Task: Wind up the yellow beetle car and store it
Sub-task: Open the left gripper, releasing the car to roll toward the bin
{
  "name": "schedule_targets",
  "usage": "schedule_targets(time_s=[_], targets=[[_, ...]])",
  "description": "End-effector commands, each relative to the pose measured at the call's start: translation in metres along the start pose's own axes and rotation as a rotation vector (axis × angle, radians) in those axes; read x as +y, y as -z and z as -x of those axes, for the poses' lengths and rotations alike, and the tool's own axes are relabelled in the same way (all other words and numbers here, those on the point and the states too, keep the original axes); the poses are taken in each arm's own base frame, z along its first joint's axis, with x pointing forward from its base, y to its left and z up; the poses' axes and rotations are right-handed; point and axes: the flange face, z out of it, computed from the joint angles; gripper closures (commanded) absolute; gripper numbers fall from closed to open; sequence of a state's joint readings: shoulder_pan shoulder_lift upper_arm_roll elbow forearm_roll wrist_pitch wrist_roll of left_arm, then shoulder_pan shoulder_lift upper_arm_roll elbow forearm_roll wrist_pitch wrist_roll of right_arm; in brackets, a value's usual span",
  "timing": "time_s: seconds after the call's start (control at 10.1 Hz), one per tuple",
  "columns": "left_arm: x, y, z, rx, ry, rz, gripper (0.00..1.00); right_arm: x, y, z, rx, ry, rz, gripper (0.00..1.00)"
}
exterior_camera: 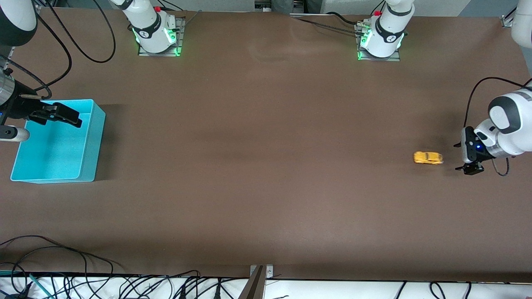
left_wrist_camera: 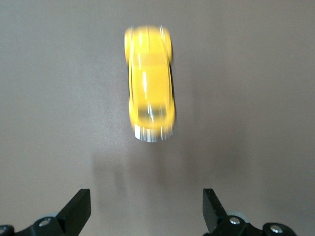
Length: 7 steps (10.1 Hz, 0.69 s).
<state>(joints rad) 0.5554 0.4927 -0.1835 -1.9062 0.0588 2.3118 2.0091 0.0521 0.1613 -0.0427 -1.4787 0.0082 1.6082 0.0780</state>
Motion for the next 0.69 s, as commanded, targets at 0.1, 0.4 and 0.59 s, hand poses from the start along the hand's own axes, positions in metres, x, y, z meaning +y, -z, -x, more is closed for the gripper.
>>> schedule_targets(time_s=[0.1, 0.4, 0.59], targets=[[0.006, 0.042, -0.007, -0.002, 0.032, 0.031, 0.00, 0.001, 0.003, 0.003, -0.003, -0.004, -0.016, 0.00], [0.005, 0.083, -0.005, -0.001, 0.130, 0.067, 0.00, 0.001, 0.003, 0.003, -0.003, -0.004, -0.016, 0.00], [0.000, 0.116, -0.003, -0.005, 0.219, 0.076, 0.00, 0.000, 0.002, 0.003, -0.006, 0.001, -0.016, 0.00]])
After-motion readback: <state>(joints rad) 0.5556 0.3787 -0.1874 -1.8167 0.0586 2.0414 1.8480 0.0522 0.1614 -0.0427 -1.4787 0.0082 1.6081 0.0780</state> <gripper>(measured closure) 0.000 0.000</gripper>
